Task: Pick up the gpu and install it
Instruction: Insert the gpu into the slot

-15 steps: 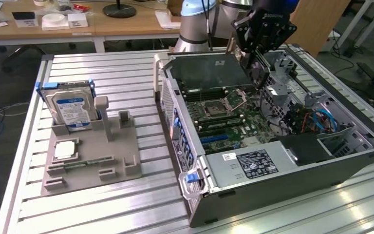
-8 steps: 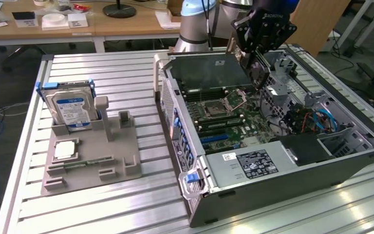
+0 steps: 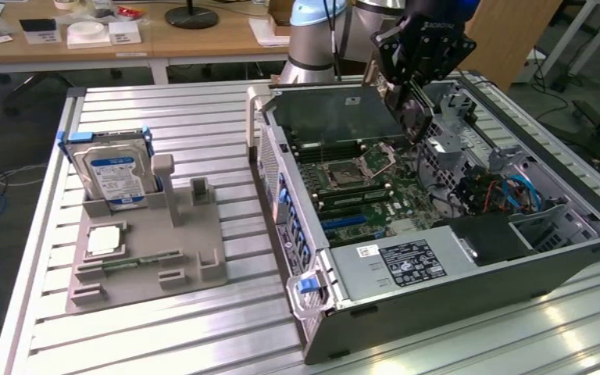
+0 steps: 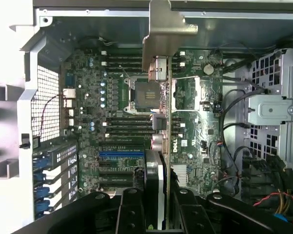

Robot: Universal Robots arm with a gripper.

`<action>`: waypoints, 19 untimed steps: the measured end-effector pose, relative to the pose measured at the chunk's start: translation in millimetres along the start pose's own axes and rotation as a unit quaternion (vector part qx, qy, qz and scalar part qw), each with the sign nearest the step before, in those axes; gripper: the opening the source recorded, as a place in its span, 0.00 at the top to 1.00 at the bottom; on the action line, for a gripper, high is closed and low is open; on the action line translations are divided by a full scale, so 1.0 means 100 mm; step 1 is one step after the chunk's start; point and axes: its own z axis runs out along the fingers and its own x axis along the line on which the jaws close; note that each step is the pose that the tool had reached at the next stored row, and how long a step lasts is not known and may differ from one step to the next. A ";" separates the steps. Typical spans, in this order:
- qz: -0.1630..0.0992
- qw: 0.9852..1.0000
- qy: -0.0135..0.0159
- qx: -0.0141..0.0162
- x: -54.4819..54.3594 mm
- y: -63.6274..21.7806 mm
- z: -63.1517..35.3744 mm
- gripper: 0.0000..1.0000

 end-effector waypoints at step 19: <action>-0.142 0.990 0.005 0.000 0.00 0.000 0.002 0.72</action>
